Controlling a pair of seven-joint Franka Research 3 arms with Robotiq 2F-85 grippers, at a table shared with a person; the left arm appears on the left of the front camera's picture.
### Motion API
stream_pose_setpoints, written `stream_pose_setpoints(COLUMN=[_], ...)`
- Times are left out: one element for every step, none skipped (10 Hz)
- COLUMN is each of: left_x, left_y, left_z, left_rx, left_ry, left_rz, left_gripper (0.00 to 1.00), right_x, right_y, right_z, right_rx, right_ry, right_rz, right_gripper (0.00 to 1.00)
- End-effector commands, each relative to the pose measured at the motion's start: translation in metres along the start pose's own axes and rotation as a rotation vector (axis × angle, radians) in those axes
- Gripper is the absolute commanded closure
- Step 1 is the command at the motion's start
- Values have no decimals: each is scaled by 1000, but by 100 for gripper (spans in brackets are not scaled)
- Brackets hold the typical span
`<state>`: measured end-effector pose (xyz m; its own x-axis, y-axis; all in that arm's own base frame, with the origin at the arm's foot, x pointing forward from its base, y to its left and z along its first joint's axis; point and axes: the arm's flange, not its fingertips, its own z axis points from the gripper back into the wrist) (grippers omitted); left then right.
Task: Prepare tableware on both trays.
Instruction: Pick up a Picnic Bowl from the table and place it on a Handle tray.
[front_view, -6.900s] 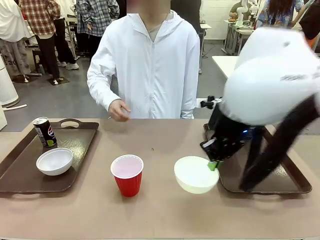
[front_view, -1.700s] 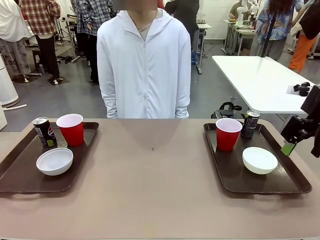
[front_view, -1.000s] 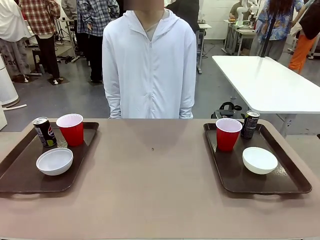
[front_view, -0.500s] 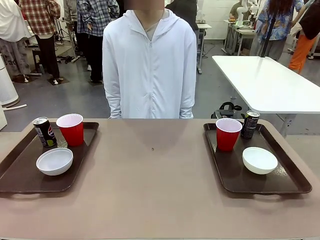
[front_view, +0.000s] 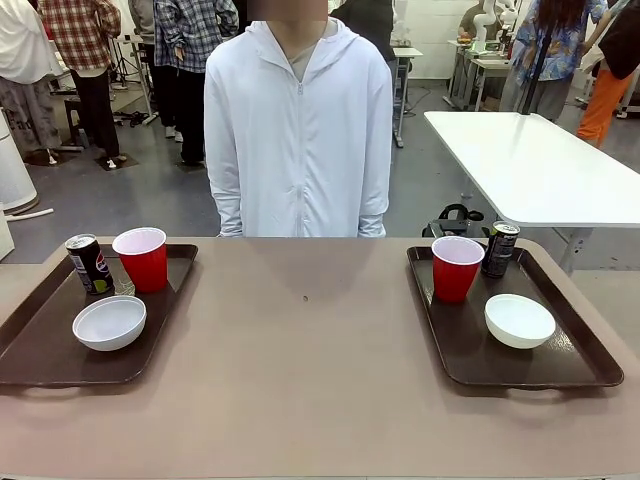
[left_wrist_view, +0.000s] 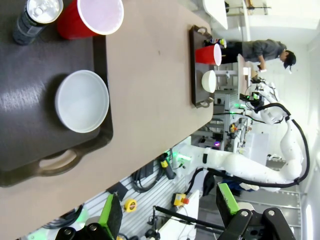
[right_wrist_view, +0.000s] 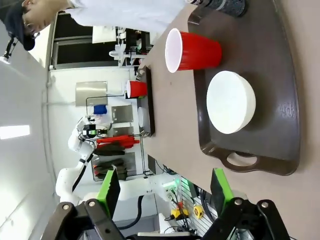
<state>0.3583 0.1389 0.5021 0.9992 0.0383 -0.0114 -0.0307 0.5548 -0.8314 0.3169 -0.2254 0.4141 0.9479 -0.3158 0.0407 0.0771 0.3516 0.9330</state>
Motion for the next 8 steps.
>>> stream_pose_setpoints(left_x=[1, 1, 1, 1, 1, 1, 1, 1], left_y=[-2, -2, -2, -2, -2, -2, -2, -2], left_z=[2, 2, 2, 2, 2, 2, 2, 2], left_rx=[-19, -19, -19, -19, -19, -19, -19, -19], left_ry=[0, 0, 0, 0, 0, 0, 0, 0], left_rz=[-15, -15, -15, -15, -15, -15, -15, -15], left_gripper=[0, 0, 0, 0, 0, 0, 0, 0], right_x=[0, 0, 0, 0, 0, 0, 0, 0], right_y=[-2, -2, -2, -2, -2, -2, -2, -2], right_z=[4, 4, 4, 4, 4, 4, 4, 4], right_rx=[17, 17, 17, 17, 17, 17, 17, 17], right_ry=[7, 7, 7, 7, 7, 7, 7, 7], right_rz=[23, 23, 23, 23, 23, 23, 23, 23], right_gripper=[5, 5, 5, 5, 5, 5, 5, 5])
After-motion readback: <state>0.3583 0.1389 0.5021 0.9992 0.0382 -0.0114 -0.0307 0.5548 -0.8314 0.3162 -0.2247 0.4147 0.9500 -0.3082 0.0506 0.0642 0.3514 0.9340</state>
